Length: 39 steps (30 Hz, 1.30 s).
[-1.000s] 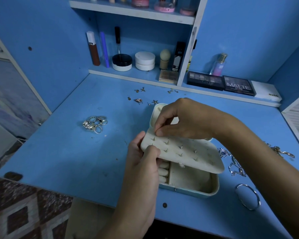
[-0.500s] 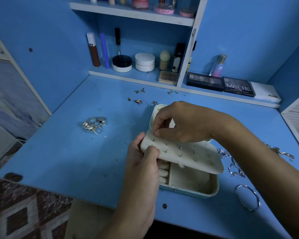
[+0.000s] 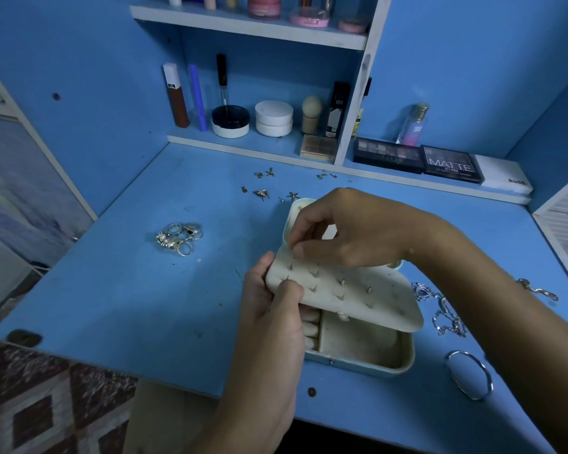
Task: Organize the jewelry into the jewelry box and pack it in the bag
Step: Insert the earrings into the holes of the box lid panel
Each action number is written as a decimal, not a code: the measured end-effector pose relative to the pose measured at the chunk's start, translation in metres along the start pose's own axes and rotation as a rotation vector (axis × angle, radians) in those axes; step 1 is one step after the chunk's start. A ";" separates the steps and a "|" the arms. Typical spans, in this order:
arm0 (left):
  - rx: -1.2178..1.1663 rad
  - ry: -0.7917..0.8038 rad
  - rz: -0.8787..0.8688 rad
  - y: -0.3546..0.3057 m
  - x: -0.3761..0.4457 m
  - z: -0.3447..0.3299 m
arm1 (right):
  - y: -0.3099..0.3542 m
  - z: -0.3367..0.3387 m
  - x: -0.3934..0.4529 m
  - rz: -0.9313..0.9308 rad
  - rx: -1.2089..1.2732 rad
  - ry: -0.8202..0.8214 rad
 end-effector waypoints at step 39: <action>0.033 0.048 -0.032 -0.015 0.010 -0.004 | -0.018 0.042 -0.054 -0.028 0.224 -0.227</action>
Point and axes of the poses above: each hand's wrist, its own x-axis towards the middle knuckle, its own z-axis out of the back of the hand, y = z × x, the point moved 6 cm from there along x, towards the middle knuckle, and after that the axes turned 2 degrees about -y, right-handed, at the moved point
